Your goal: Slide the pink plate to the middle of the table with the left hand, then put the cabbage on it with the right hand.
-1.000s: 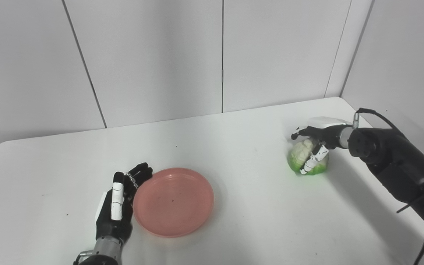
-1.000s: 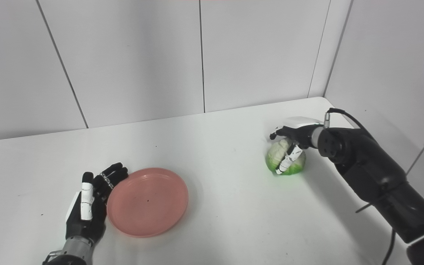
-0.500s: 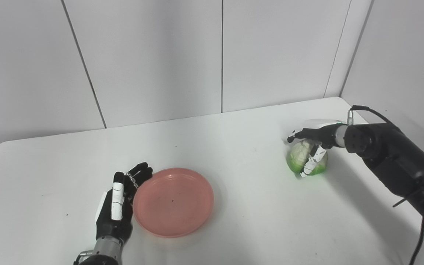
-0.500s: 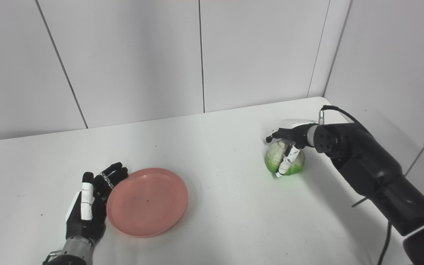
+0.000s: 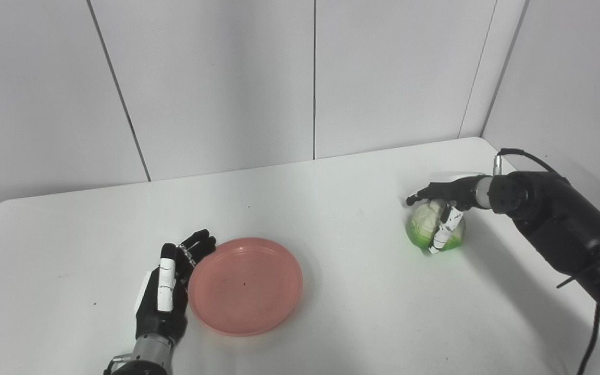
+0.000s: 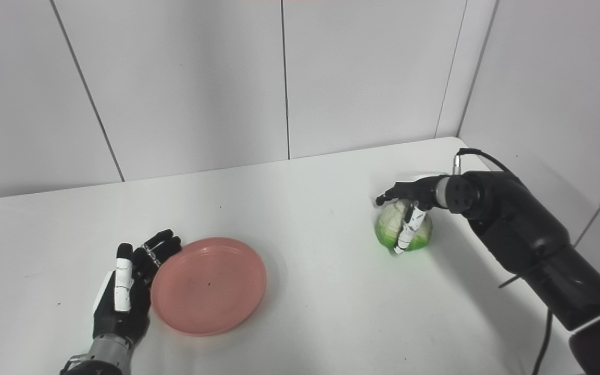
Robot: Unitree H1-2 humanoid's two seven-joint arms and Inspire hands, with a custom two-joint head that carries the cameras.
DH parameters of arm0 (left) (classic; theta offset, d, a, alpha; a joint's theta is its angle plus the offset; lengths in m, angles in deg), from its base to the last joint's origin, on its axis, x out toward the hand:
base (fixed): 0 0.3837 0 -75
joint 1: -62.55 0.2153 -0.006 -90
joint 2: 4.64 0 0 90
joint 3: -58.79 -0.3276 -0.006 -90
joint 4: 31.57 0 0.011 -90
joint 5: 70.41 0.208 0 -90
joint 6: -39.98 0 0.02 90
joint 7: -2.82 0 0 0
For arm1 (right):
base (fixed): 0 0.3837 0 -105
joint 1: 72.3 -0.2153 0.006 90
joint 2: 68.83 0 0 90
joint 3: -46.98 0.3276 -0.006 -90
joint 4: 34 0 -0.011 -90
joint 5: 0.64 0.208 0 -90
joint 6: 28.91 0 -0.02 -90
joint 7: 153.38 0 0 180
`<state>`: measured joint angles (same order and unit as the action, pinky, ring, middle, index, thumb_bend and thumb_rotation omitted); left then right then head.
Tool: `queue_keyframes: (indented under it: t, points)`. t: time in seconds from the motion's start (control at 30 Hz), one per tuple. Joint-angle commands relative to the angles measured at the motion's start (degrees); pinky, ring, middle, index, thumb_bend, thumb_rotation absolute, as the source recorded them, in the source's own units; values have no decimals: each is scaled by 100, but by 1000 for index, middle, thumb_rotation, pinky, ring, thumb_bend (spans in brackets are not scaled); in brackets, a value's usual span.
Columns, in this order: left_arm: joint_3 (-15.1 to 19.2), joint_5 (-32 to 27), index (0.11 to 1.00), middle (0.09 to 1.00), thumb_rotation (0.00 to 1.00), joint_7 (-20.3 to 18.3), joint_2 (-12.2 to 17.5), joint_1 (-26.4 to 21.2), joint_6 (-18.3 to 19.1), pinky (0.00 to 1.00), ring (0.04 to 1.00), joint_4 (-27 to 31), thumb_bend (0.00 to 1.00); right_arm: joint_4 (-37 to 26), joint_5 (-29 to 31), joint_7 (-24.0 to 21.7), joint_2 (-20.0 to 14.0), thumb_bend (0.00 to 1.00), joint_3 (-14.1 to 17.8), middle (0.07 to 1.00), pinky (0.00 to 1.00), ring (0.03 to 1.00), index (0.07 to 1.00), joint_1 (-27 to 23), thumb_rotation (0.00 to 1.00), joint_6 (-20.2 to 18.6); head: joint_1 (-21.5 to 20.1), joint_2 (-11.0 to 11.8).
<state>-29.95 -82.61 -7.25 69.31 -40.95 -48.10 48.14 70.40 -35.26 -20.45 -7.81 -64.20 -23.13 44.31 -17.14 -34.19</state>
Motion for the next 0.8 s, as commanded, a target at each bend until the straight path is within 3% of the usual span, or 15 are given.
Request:
queue_keyframes:
  t: [0.0, 0.23, 0.37, 0.57, 0.63, 0.77]
  points:
    - [-31, -24, 695, 760, 929, -5, -3, -7, 119, 963, 826, 65, 868, 7, -148, -32, -107, 1000, -53, 904, 716, 855, 865, -210, 175, -100, 6, 11]
    - [-43, -19, 701, 762, 930, -5, -14, -3, 114, 955, 829, 66, 870, 127, -338, -80, -102, 1000, -155, 813, 652, 770, 857, -230, 84, -228, 21, 1]
    - [-50, -21, 701, 764, 931, -10, -12, 0, 127, 954, 830, 76, 869, 134, -509, -187, -119, 1000, -263, 812, 632, 764, 833, -225, 82, -319, 23, 0]
    - [-42, -23, 696, 759, 925, 11, -25, 4, 147, 953, 828, 93, 875, 158, -742, -348, -133, 976, -496, 718, 609, 692, 791, -247, 89, -281, 32, -17]
    - [-43, -25, 693, 761, 924, 7, -23, 7, 159, 954, 831, 99, 877, 137, -811, -383, -121, 955, -538, 696, 543, 640, 735, -223, 69, -294, 32, -17]
    - [-52, -34, 698, 766, 930, -18, -15, 13, 174, 967, 835, 107, 875, 256, -785, -231, -79, 905, -486, 561, 361, 458, 620, -169, 13, -167, 41, -19]
